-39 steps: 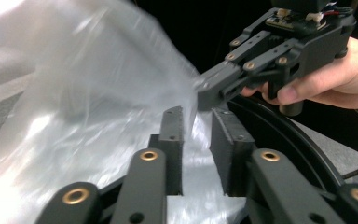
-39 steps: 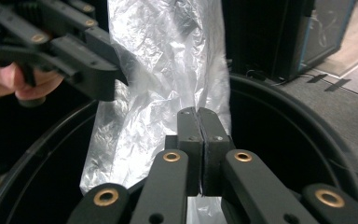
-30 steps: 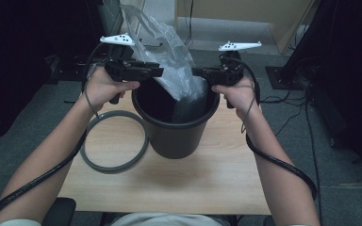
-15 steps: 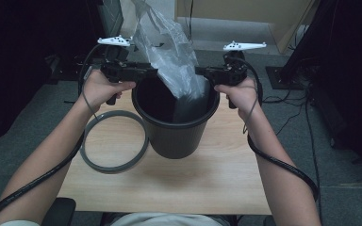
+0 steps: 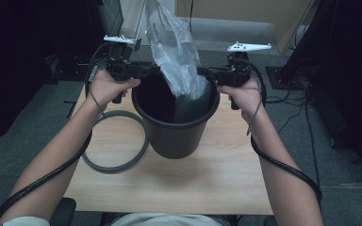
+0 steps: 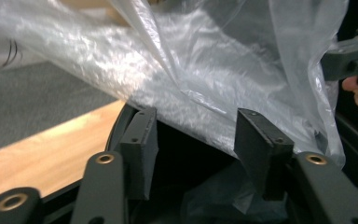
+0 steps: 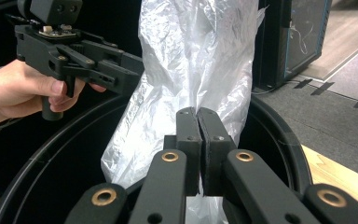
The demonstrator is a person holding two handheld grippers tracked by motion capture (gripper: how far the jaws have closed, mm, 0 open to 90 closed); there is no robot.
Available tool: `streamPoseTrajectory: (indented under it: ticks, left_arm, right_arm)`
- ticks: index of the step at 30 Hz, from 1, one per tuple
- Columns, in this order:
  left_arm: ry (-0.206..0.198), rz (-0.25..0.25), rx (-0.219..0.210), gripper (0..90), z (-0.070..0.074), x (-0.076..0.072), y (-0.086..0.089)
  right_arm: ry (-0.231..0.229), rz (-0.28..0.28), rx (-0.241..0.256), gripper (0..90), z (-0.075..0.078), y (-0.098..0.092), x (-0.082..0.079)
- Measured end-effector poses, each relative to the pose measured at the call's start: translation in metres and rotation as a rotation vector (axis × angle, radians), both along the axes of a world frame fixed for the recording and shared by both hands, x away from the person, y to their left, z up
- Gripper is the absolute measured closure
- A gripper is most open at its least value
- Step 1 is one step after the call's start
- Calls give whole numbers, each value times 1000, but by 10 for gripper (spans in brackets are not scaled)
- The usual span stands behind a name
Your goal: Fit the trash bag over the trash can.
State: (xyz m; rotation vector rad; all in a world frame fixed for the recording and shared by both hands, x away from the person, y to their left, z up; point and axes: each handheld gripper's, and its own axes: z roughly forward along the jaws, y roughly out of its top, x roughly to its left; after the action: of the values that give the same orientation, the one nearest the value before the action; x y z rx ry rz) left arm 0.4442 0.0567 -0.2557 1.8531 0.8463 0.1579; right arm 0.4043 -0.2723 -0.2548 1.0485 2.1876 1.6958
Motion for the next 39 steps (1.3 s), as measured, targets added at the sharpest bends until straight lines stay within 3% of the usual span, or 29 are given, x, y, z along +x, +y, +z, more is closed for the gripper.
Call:
streamPoseTrajectory:
  ticks: [2,5,9,11,13,15,17,19,23,30,39]
  left_arm:
    - [-13,-5,-18,461,1,0,-2]
    - [-1,-14,-45,454,2,2,-7]
    - [-2,-29,-41,475,1,2,-17]
    - [-7,-20,-1,560,1,1,-22]
    - [-6,-15,27,734,2,0,-24]
    - [27,-29,17,900,3,0,-23]
    - [33,-38,11,900,3,0,-21]
    - [6,-37,24,900,4,-1,-17]
    - [-18,-22,8,900,6,-2,-6]
    - [-49,-4,13,900,8,-4,12]
    - [-81,17,-11,900,10,-8,38]
  right_arm:
    - [-1,10,14,892,0,-1,-1]
    - [2,26,21,887,0,2,-1]
    - [6,49,17,887,-2,8,-1]
    - [10,62,21,887,-3,10,-1]
    - [10,72,21,887,-3,13,-1]
    - [8,76,16,888,-4,13,-2]
    - [5,72,5,888,-5,11,-4]
    - [12,62,2,890,-7,7,-4]
    - [18,38,13,895,-12,-3,-4]
    - [28,3,8,896,-16,-19,-6]
    - [27,-67,-1,900,-20,-46,-11]
